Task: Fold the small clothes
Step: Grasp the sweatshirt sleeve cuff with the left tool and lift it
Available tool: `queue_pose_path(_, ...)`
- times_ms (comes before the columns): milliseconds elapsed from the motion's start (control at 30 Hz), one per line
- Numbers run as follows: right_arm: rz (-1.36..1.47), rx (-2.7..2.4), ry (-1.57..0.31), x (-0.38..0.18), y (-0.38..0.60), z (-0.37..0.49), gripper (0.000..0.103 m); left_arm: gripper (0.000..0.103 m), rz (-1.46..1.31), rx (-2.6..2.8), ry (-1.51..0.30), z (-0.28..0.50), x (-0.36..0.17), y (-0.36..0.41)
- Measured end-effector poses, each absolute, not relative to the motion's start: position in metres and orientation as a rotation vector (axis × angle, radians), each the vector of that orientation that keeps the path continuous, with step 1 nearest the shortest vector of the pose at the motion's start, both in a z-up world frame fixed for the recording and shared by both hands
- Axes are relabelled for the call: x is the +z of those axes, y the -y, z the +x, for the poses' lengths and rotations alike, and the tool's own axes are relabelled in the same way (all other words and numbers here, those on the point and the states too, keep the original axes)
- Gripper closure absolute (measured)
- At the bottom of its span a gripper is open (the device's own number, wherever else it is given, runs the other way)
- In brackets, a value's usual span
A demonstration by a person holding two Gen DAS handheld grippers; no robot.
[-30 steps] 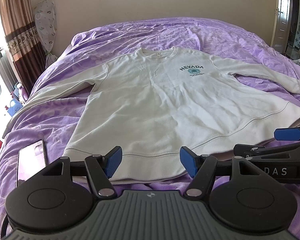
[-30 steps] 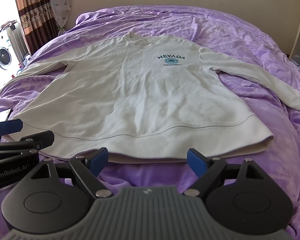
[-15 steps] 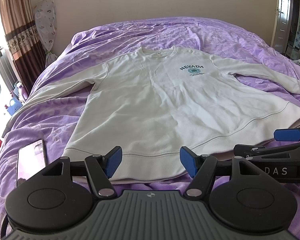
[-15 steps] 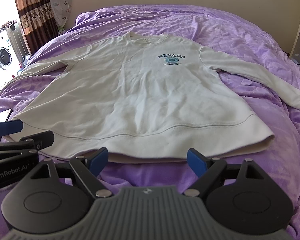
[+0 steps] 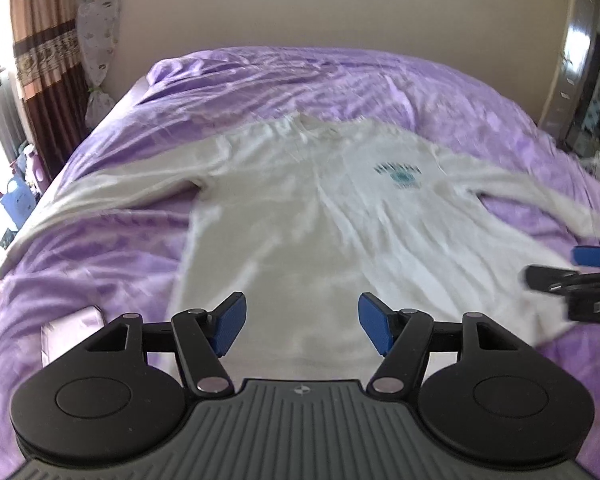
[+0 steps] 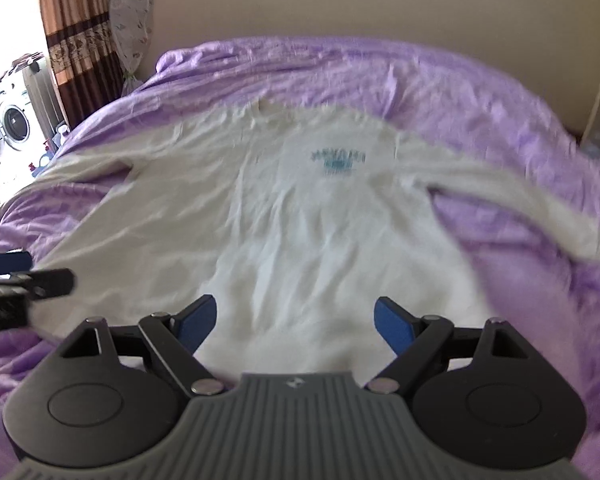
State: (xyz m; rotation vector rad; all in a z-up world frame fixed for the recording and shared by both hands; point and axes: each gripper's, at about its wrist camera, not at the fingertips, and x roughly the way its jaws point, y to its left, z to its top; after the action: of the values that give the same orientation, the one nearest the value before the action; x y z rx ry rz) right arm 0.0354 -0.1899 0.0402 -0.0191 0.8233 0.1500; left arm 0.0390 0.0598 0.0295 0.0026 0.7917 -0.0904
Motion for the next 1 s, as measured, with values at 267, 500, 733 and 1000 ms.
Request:
queue_pose_path(267, -0.078, 0.131, -0.557, 0.098, 0.22, 0.09, 0.021, 0.027, -0.13, 0.142, -0.732, 0.075, 0.076, -0.188)
queue_pose_path(500, -0.016, 0.18, -0.427, 0.101, 0.234, 0.148, 0.021, 0.027, -0.226, 0.291, -0.742, 0.1, 0.068, -0.295)
queue_pose_path(733, -0.004, 0.173, -0.492, 0.075, 0.219, 0.195, 0.021, 0.028, -0.648, 0.361, -0.671, 0.109, 0.024, -0.413)
queue_pose_path(1000, -0.023, 0.165, -0.582, 0.037, 0.193, 0.238, 0.021, 0.028, -1.155, 0.446, -0.629, 0.109, -0.077, -0.496)
